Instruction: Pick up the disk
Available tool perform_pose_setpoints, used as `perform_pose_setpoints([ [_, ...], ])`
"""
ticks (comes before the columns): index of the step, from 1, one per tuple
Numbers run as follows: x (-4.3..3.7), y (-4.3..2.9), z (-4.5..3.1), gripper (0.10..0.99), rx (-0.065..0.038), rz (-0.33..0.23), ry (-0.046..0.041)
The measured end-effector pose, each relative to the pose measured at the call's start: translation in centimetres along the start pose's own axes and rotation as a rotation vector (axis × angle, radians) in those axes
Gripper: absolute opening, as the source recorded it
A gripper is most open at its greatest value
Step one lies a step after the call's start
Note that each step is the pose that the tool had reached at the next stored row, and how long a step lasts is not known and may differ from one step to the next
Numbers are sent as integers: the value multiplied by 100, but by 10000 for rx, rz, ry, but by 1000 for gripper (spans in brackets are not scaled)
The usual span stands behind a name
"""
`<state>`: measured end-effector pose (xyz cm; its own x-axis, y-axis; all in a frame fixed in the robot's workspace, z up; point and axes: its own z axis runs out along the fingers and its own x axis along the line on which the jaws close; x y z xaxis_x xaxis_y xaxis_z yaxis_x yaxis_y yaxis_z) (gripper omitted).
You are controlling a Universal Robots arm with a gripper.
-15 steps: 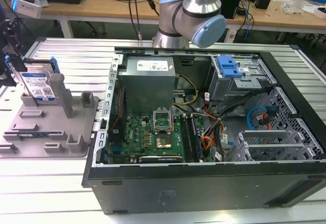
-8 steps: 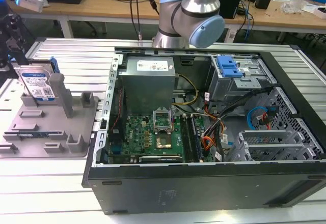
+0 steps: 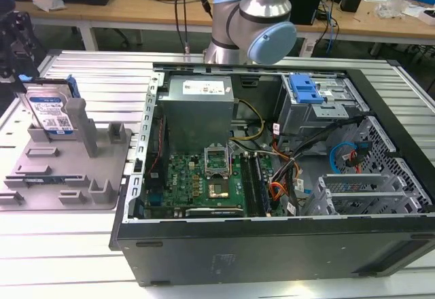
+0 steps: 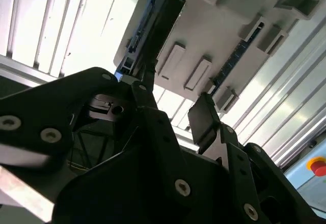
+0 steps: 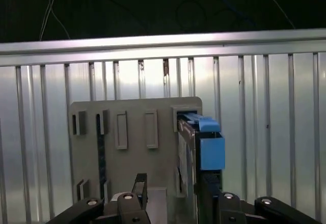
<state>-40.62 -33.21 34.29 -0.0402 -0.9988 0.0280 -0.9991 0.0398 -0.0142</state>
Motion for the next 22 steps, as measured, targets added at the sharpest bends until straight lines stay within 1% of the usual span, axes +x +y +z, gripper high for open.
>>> perform_pose_setpoints([
  [1,-27,21,-1,541,0,-4,4],
  [2,-104,88,-4,541,0,-3,11],
  [3,-129,134,-6,541,0,-14,25],
  [5,-137,199,-6,541,4,-82,39],
  [13,-145,208,-6,541,6,-159,42],
  [22,-182,173,24,541,8,-162,40],
])
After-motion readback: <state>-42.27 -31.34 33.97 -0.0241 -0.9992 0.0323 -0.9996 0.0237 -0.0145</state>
